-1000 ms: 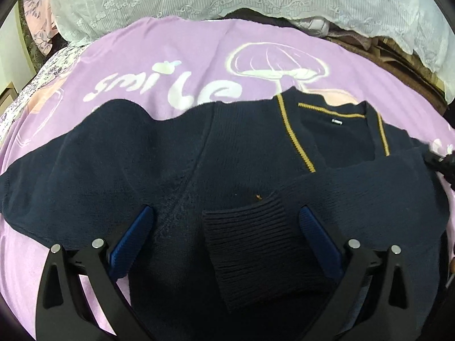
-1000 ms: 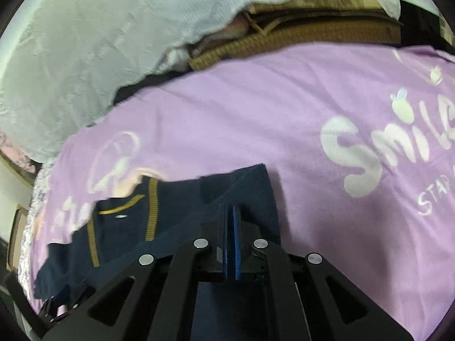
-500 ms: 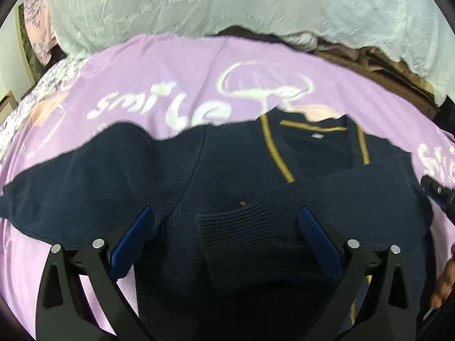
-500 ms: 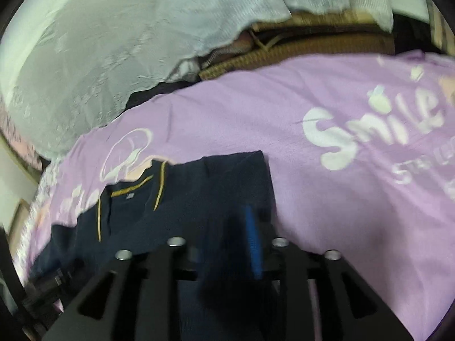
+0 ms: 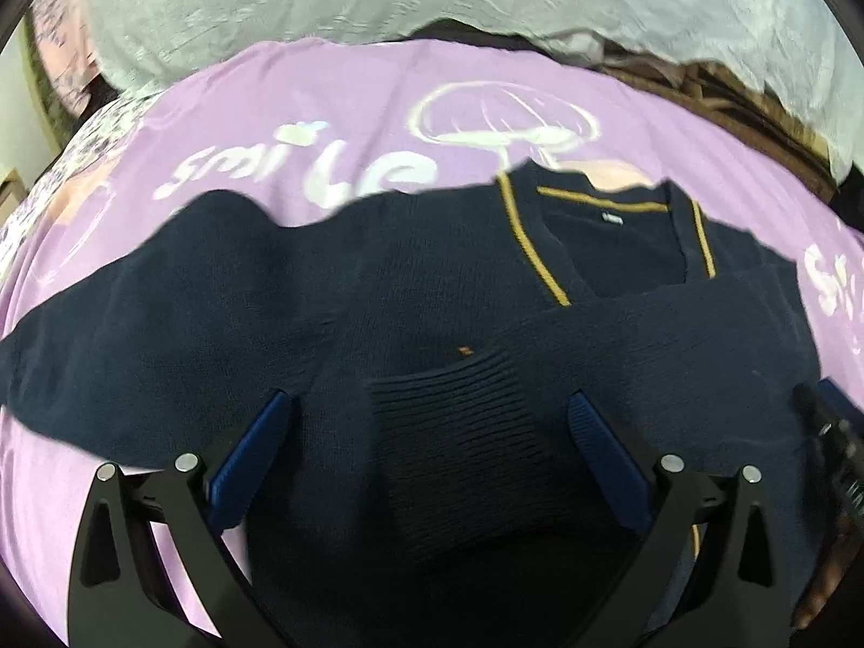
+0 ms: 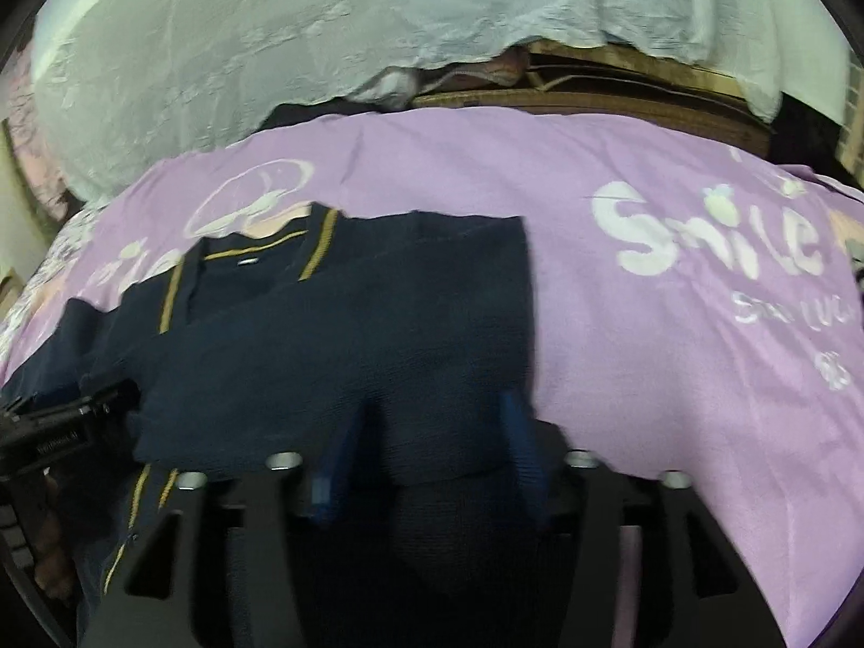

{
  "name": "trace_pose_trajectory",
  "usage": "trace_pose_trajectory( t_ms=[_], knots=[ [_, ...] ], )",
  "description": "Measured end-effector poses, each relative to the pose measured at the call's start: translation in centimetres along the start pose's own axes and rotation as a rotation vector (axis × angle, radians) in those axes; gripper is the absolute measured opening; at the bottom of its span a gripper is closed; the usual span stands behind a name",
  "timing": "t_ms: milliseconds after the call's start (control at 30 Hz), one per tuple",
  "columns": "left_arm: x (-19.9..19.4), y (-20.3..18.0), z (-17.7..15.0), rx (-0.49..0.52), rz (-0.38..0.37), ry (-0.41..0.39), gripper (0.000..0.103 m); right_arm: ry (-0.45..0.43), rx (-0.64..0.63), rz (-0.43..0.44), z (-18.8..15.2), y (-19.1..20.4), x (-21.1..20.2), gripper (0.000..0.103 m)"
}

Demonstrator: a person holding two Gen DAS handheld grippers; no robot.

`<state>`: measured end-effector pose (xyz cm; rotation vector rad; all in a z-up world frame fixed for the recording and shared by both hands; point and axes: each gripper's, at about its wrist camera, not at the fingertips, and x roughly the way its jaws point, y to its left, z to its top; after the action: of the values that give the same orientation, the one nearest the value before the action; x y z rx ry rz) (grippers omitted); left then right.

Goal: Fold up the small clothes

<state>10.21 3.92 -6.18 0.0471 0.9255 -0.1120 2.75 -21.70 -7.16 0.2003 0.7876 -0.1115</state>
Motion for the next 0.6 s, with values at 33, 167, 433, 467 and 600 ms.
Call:
trace_pose_trajectory(
  t_ms=[33, 167, 433, 467, 600],
  knots=[
    [-1.1, 1.0, 0.0, -0.031, -0.008, -0.019, 0.099, 0.005, -0.012, 0.014, -0.1, 0.3, 0.0, 0.095],
    [-4.2, 6.0, -0.8, -0.158, -0.056, -0.051, 0.099, 0.021, -0.057, -0.018, -0.2, 1.4, 0.3, 0.1],
    [-3.1, 19.8, -3.4, -0.55, -0.002, 0.028, 0.099, -0.245, 0.196, -0.017, -1.5, -0.9, -5.9, 0.1],
    [-2.7, 21.0, -3.2, -0.598, -0.018, 0.028, 0.099, -0.26, 0.221, 0.008, -1.5, -0.9, -6.6, 0.1],
    [-1.2, 23.6, -1.9, -0.678, -0.016, 0.035, 0.099, -0.273, 0.281, 0.048, -0.5, 0.3, -8.2, 0.1]
  ],
)
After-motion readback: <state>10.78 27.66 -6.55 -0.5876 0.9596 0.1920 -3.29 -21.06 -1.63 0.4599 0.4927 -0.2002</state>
